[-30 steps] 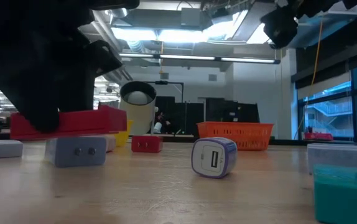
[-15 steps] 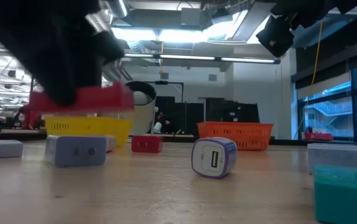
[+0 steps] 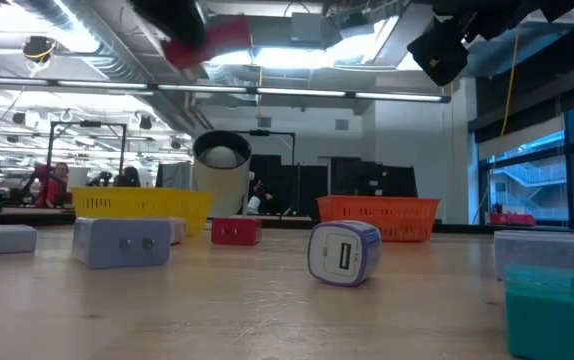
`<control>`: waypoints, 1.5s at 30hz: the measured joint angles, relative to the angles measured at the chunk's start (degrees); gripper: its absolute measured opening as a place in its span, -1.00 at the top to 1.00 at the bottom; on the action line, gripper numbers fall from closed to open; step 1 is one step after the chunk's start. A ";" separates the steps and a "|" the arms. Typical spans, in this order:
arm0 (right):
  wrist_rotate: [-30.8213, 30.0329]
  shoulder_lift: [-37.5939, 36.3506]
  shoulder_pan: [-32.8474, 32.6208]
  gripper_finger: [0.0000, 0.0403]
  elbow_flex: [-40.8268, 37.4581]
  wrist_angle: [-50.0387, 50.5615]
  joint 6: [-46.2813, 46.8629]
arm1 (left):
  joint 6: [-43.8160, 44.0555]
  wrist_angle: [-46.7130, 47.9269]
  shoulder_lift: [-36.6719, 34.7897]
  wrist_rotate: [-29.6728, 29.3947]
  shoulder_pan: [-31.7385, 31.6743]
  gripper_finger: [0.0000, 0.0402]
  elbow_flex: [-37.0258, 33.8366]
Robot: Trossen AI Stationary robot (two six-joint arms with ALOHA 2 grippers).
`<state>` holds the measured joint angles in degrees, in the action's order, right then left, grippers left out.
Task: Pick & Place Office items
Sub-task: Put the red digital timer into the yellow bin
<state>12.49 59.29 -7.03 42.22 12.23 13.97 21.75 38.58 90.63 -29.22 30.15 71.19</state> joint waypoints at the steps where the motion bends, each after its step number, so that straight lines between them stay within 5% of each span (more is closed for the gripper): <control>1: -0.02 0.00 0.00 -0.11 0.00 -0.04 -0.34 | -0.55 -0.15 -1.32 -1.33 -0.03 0.26 -0.65; 13: -0.14 0.00 0.03 0.00 0.00 -6.67 -6.90 | -8.29 -17.89 -22.34 -5.06 -7.14 0.26 -21.04; 21: -12.86 0.00 1.76 0.01 0.00 -7.97 -9.07 | -12.97 -25.20 -34.77 -0.17 -14.69 0.26 -32.36; 28: -16.75 0.00 5.23 0.01 0.00 -8.26 -6.87 | -15.47 -30.51 -43.00 4.02 -23.98 0.26 -41.53; 33: -16.70 -0.01 6.92 0.01 0.00 -8.91 -8.41 | -16.77 -34.50 -47.08 11.04 -30.17 0.26 -44.67; 45: -16.57 -0.02 7.32 0.01 0.00 -9.76 -8.43 | -12.39 -26.13 -48.00 14.32 -37.90 0.24 -45.61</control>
<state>-4.08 59.27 0.30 42.22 2.48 5.54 9.36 12.45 42.63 -14.90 -7.74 25.58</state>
